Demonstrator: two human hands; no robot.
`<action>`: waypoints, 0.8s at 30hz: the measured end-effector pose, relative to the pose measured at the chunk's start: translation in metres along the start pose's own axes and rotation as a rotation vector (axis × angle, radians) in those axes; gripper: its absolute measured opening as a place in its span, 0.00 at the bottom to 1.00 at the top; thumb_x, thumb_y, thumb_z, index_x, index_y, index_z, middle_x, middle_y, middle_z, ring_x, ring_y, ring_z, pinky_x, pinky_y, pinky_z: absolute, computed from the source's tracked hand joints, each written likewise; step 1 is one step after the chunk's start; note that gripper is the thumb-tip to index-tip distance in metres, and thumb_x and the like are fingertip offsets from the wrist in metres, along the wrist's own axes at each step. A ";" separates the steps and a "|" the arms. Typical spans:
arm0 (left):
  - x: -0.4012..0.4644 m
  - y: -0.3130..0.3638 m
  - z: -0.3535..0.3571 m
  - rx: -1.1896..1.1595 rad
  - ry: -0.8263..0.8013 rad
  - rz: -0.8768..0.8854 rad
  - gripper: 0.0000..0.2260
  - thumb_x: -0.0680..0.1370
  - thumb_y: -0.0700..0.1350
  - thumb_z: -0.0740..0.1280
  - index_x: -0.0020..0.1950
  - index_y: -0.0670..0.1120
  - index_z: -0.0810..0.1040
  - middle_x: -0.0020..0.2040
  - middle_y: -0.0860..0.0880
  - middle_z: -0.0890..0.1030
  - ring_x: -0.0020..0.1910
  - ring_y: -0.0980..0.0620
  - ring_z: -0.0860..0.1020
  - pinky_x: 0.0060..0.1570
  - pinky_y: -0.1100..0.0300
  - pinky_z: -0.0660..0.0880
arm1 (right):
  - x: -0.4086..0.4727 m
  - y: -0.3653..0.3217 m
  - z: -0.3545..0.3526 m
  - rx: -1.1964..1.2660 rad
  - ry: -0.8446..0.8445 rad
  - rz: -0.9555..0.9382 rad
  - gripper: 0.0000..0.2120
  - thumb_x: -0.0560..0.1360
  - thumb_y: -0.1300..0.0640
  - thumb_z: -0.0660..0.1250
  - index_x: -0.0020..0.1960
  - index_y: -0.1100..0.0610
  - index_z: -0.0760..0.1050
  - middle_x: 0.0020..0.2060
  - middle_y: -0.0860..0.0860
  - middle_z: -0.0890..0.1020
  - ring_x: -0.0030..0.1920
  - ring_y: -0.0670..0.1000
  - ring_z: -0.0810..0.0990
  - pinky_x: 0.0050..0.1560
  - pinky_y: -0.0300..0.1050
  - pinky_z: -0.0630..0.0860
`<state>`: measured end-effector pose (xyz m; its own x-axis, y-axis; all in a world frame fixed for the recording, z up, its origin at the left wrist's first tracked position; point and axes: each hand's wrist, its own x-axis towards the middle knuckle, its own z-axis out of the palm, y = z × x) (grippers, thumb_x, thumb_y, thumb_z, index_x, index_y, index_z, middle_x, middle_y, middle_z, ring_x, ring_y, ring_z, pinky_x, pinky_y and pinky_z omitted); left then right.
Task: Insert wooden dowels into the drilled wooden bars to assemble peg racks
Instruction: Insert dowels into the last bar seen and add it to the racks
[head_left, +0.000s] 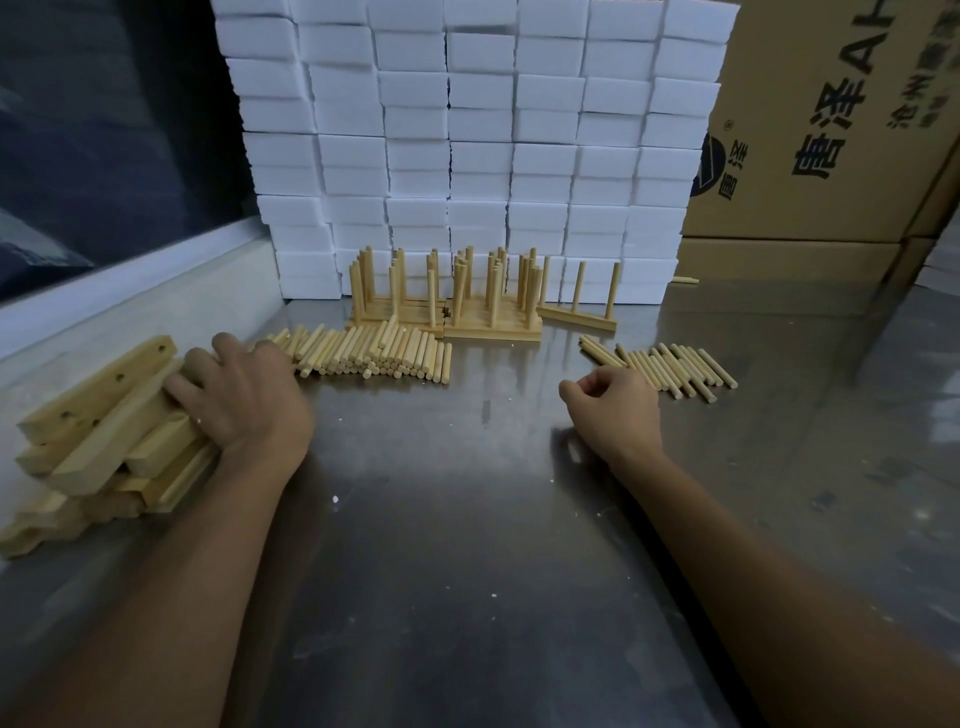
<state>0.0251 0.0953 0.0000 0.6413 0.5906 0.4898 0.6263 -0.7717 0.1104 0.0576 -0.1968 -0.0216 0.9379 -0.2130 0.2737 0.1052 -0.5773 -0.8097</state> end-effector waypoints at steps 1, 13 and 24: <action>0.001 -0.001 -0.001 -0.026 0.008 -0.009 0.10 0.76 0.37 0.67 0.56 0.41 0.78 0.58 0.37 0.73 0.60 0.34 0.70 0.61 0.44 0.65 | 0.000 0.000 0.000 0.003 -0.003 0.000 0.08 0.77 0.55 0.69 0.39 0.53 0.77 0.34 0.49 0.81 0.36 0.48 0.80 0.37 0.40 0.76; -0.011 0.029 -0.026 -0.940 -0.004 0.093 0.16 0.74 0.29 0.68 0.52 0.49 0.79 0.57 0.46 0.80 0.51 0.48 0.77 0.50 0.51 0.76 | -0.003 -0.002 0.001 -0.001 -0.034 -0.086 0.08 0.78 0.53 0.69 0.40 0.51 0.77 0.35 0.48 0.80 0.37 0.46 0.80 0.36 0.38 0.72; -0.057 0.071 -0.027 -1.977 -0.919 -0.384 0.10 0.78 0.30 0.65 0.57 0.37 0.80 0.49 0.41 0.84 0.42 0.49 0.85 0.36 0.59 0.81 | -0.040 -0.037 0.030 0.281 -0.328 -0.345 0.14 0.77 0.49 0.70 0.62 0.49 0.77 0.46 0.45 0.82 0.46 0.42 0.82 0.43 0.38 0.80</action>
<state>0.0212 0.0004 0.0030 0.9752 0.1858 -0.1201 0.0006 0.5405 0.8413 0.0257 -0.1438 -0.0184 0.8825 0.2340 0.4079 0.4666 -0.3279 -0.8214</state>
